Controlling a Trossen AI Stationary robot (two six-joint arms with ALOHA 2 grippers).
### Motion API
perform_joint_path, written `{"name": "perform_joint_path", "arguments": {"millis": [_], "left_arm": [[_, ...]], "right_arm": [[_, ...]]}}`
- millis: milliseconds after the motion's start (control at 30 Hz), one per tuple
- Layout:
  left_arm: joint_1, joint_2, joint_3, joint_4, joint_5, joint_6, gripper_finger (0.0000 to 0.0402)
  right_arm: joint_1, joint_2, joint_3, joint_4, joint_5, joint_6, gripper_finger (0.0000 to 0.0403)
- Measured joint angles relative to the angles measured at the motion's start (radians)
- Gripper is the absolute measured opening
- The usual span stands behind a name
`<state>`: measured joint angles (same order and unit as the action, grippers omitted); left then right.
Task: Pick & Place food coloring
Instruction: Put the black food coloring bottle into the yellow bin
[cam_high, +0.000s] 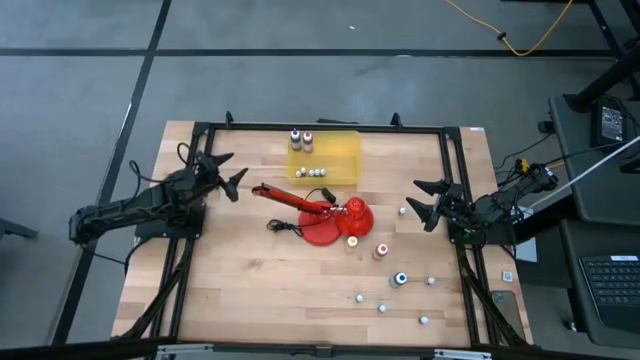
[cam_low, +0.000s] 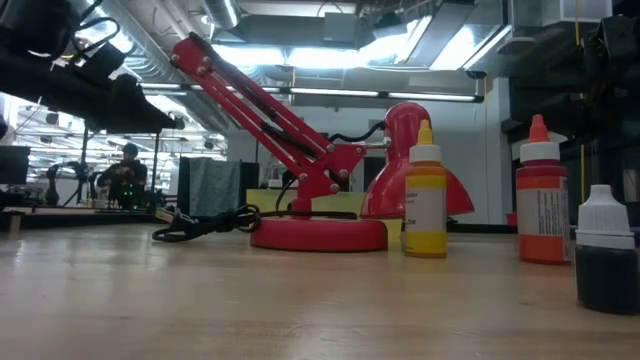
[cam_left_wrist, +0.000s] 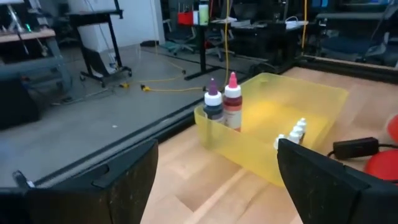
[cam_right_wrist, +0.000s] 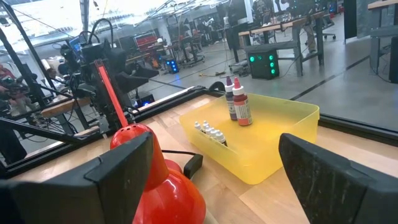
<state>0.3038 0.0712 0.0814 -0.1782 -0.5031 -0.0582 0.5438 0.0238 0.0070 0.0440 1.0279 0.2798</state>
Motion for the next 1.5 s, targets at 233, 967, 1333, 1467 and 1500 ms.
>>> {"name": "perform_joint_path", "arguments": {"millis": [233,967,1333,1467,1500], "left_arm": [[0.0,-0.035,-0.001,-0.004,0.001,0.017,0.0319],[0.0,-0.071,-0.001,-0.002,-0.109,-0.131,0.0319],[0.0,-0.071,-0.001,-0.004,-0.143,-0.149,0.0319],[-0.001,-0.071,-0.001,-0.004,-0.068,-0.036,0.0319],[-0.001,-0.071,-0.001,-0.004,-0.031,-0.022,0.0319]], "right_arm": [[0.0,0.0,0.0,0.0,0.0,0.0,0.0347],[0.0,0.0,0.0,0.0,0.0,0.0,0.0347],[0.0,0.0,0.0,0.0,0.0,0.0,0.0347],[0.0,0.0,0.0,0.0,0.0,0.0,0.0347],[0.0,0.0,0.0,0.0,0.0,0.0,0.0347]]}}
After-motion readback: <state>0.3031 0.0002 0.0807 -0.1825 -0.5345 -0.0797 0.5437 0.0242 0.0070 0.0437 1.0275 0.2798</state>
